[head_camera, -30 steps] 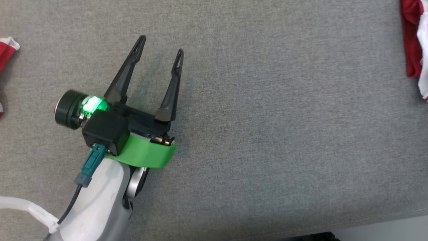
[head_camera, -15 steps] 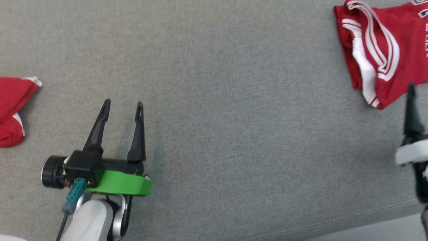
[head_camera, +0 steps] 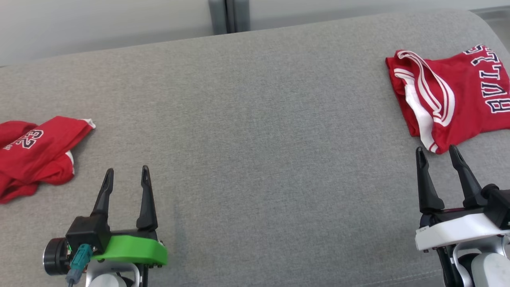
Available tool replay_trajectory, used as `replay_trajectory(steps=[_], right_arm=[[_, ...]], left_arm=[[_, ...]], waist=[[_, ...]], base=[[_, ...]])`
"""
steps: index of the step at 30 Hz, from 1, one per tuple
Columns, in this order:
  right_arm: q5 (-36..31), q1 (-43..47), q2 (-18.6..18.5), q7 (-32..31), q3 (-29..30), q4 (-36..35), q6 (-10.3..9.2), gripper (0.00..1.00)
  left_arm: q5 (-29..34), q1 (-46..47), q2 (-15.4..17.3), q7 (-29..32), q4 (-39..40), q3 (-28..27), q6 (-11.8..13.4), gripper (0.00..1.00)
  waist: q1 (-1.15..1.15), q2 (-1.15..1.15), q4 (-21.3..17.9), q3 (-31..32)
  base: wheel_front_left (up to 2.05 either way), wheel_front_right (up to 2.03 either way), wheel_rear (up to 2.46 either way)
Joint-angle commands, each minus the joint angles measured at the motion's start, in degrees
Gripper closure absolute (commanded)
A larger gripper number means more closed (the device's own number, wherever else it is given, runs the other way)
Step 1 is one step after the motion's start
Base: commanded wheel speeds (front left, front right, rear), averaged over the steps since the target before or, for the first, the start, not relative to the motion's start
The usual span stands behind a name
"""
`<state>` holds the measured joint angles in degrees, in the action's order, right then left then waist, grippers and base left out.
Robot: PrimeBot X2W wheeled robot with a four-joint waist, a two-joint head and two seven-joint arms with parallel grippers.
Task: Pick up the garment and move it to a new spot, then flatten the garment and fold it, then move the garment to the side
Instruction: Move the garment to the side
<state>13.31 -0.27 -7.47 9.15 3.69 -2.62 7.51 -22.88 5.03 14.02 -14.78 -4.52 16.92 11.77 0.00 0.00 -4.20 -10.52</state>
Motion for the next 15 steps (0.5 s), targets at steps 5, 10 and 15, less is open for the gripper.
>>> replay_trajectory(steps=[5, 10, 15], right_arm=[[-1.4, 3.7, 1.1, -2.4, -0.6, -2.7, -0.04, 0.00], [-2.0, 6.1, 1.3, -4.2, -1.3, -3.9, -0.04, 0.00], [-2.3, 8.3, 1.6, -5.1, -1.5, -4.5, -0.04, 0.00]], left_arm=[[-0.6, -4.0, 0.5, -0.4, -1.0, -1.3, -0.2, 0.00], [-0.5, -5.6, 0.7, -0.4, -1.9, -1.7, -1.2, 0.00], [0.0, -7.0, 0.9, -0.5, -2.1, -1.9, -1.8, 0.00]], waist=[[0.00, 0.00, 5.9, 5.9], [0.00, 0.00, 6.7, 7.7], [0.00, 0.00, 6.4, 8.9]], base=[[0.00, 0.00, 0.00], [0.00, 0.00, 0.00], [0.00, 0.00, 0.00]])
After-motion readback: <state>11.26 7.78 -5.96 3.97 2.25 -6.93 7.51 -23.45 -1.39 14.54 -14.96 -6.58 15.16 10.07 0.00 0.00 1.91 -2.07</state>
